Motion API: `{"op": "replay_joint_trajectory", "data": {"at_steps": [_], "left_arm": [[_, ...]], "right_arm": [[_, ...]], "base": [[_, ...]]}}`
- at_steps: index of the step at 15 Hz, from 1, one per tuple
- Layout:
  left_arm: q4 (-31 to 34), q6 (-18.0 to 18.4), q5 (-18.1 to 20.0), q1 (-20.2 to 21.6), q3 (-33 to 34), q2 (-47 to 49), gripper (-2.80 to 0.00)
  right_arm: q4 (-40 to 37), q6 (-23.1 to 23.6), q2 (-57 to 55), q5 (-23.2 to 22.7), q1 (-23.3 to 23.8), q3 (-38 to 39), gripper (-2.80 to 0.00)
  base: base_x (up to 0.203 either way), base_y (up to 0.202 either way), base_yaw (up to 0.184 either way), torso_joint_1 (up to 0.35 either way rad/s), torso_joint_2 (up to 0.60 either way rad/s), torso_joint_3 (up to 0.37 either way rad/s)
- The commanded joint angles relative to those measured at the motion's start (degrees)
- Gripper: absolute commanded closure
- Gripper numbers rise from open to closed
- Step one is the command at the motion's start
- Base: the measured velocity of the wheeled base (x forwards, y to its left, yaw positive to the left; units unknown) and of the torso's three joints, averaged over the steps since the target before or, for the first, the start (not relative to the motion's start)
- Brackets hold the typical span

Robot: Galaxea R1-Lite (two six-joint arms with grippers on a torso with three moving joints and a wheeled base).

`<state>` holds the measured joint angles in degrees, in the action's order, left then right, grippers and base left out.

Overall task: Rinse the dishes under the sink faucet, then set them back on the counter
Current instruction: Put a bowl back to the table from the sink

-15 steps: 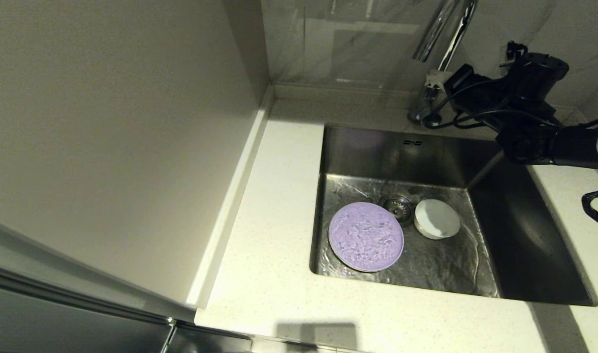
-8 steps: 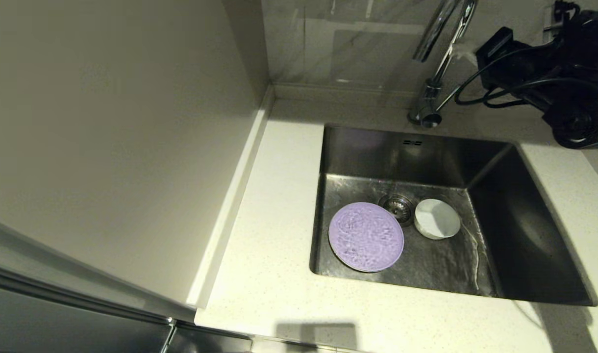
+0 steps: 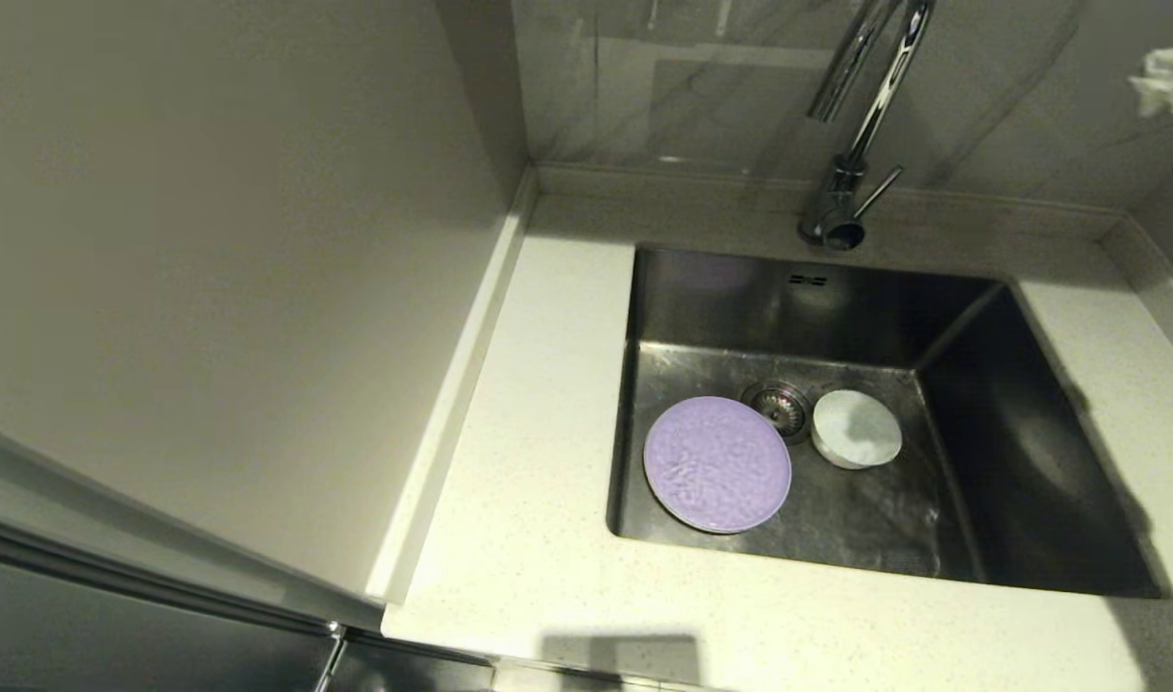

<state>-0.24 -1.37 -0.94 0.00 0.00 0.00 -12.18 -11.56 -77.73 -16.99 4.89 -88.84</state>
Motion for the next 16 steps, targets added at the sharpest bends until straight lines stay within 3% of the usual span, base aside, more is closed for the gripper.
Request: {"op": "replay_joint_trajectory", "data": {"at_steps": [1,3,5,8,12,16], "left_arm": [[0.0,0.0,0.0,0.0,0.0,-0.1,0.0],[0.0,0.0,0.0,0.0,0.0,-0.1,0.0],[0.0,0.0,0.0,0.0,0.0,-0.1,0.0],[0.0,0.0,0.0,0.0,0.0,-0.1,0.0],[0.0,0.0,0.0,0.0,0.0,-0.1,0.0],[0.0,0.0,0.0,0.0,0.0,-0.1,0.0]], "right_arm": [[-24.5,12.1,14.2,2.7,1.6,1.2,0.0],[-33.5,16.6,18.2,6.3,2.1,1.8,0.0],[-34.7,18.4,19.0,7.3,2.1,2.1,0.0],[-33.5,22.6,19.6,10.1,2.5,8.8,0.0],[-30.1,21.9,14.9,20.3,2.7,12.5,0.0],[-30.0,21.2,18.5,23.7,2.4,20.2,0.0]], "base": [[0.0,0.0,0.0,0.0,0.0,0.0],[0.0,0.0,0.0,0.0,0.0,0.0],[0.0,0.0,0.0,0.0,0.0,0.0],[0.0,0.0,0.0,0.0,0.0,0.0],[0.0,0.0,0.0,0.0,0.0,0.0],[0.0,0.0,0.0,0.0,0.0,0.0]]}}
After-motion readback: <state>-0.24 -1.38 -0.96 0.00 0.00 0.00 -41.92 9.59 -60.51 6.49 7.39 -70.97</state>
